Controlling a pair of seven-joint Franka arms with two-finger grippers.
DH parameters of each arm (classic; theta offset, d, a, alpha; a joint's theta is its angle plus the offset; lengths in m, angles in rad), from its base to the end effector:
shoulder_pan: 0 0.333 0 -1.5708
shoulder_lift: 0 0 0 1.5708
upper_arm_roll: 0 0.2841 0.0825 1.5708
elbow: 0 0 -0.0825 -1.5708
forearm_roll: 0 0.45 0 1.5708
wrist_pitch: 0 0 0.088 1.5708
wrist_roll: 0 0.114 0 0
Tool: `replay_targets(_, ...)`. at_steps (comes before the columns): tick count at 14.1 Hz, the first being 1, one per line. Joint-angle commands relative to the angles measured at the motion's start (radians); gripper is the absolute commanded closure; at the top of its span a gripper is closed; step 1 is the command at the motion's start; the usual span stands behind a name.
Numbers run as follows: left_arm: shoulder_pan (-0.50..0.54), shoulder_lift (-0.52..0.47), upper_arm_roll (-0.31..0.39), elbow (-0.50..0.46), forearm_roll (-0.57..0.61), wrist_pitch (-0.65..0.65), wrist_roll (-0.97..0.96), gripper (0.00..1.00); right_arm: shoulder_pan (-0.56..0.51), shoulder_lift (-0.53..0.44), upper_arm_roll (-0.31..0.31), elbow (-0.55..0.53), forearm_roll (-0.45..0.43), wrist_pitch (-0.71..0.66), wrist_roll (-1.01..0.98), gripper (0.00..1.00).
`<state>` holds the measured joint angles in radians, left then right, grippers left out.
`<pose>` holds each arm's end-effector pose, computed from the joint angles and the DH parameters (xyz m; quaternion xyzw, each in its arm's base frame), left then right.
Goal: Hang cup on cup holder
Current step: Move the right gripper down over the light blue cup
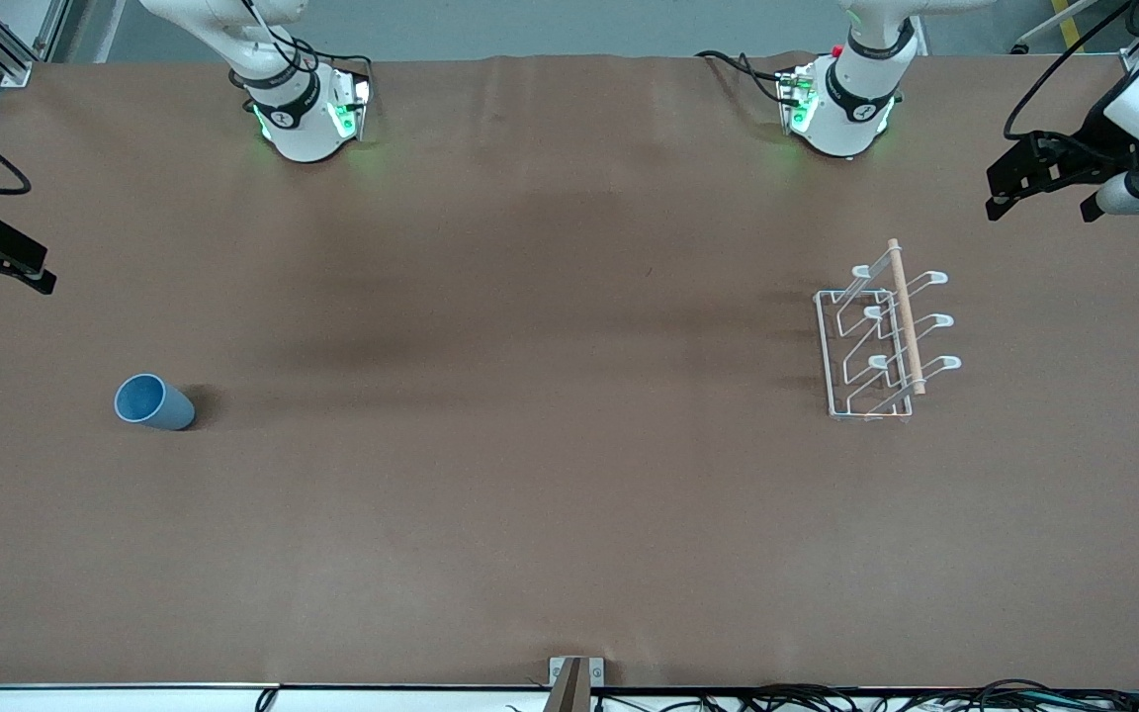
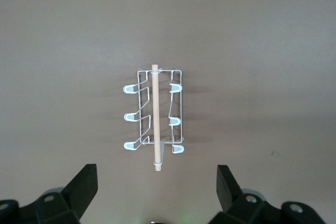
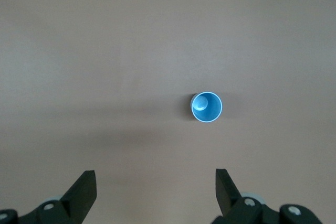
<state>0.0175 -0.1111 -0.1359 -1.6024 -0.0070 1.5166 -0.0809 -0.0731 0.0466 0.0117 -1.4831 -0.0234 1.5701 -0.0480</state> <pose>0.5790 -0.0737 0.6301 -0.9997 0.0187 -0.0125 0.0028 0.6330 -0.0417 0.6035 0.9997 -0.0070 0.0195 0.0125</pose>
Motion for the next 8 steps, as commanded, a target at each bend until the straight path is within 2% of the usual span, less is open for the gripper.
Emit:
replay_targets(1, 0.004, 0.024, 0.001, 0.045, 0.009, -0.001, 0.012, 0.00, -0.062, 0.024, 0.007, -0.026, 0.013, 0.027, -0.015, 0.00)
replay_targets(3, 0.012, 0.027, 0.001, 0.047, 0.009, -0.001, 0.012, 0.00, -0.073, 0.091, 0.005, -0.046, 0.013, 0.091, -0.015, 0.00)
replay_targets(6, 0.016, 0.027, -0.001, 0.045, 0.005, -0.001, 0.015, 0.00, -0.096, 0.136, 0.005, -0.112, 0.013, 0.212, -0.021, 0.00)
replay_targets(8, 0.015, 0.034, -0.001, 0.045, 0.007, -0.001, 0.015, 0.00, -0.152, 0.177, 0.007, -0.147, 0.014, 0.260, -0.068, 0.00)
